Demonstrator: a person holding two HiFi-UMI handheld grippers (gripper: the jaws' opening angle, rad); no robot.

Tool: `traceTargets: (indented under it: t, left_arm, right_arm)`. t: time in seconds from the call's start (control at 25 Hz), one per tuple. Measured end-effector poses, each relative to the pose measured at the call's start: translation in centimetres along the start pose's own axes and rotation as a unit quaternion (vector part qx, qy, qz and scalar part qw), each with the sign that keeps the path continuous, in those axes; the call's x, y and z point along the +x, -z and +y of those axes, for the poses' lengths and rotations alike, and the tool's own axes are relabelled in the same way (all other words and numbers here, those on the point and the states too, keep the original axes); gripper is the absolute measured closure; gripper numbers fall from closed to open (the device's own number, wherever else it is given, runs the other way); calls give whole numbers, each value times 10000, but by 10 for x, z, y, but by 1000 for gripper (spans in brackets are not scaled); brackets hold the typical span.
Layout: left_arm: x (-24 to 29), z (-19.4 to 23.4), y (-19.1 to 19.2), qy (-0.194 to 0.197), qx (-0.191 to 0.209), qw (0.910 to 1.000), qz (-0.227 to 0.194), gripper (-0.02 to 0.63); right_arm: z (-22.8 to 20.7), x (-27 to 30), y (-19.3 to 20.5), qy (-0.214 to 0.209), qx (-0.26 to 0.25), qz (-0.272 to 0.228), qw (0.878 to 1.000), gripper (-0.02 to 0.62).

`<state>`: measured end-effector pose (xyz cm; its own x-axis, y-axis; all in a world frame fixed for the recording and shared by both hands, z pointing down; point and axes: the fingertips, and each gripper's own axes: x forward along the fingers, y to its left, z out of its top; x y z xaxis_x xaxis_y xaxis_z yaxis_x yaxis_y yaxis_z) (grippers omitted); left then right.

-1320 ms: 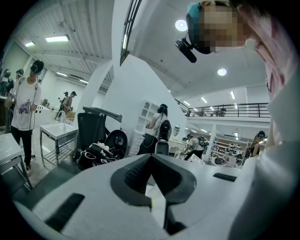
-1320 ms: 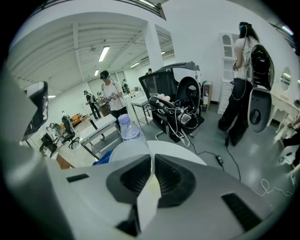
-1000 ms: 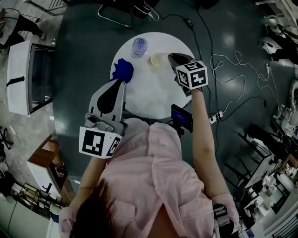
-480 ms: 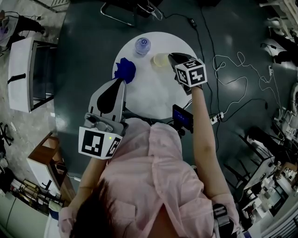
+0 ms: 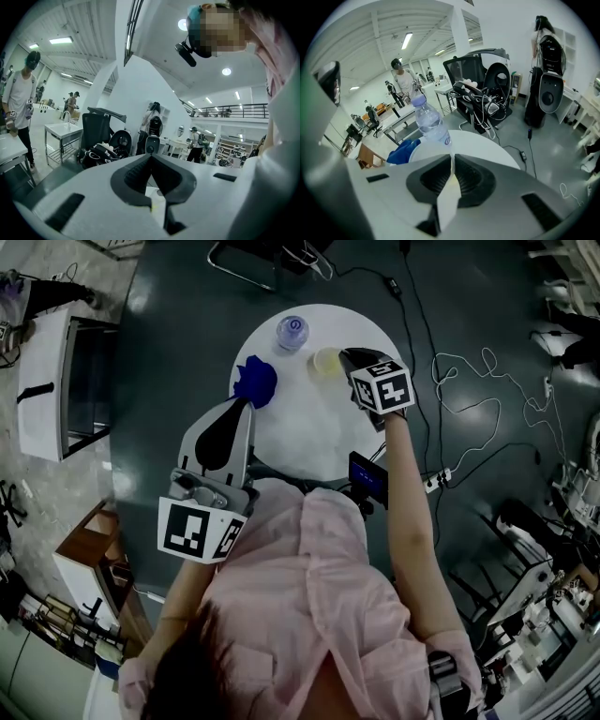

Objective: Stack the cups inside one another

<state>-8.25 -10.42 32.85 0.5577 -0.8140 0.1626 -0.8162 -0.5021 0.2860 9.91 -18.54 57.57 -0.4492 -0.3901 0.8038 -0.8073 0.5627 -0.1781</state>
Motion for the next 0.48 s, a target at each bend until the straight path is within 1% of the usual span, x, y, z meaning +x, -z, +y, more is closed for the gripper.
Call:
traceTargets:
  t: [0.48]
  left_arm:
    - [0, 0, 2, -75, 2, 10000, 54, 591]
  right_arm:
    - [-5, 12, 9, 4, -88, 236, 9997, 552]
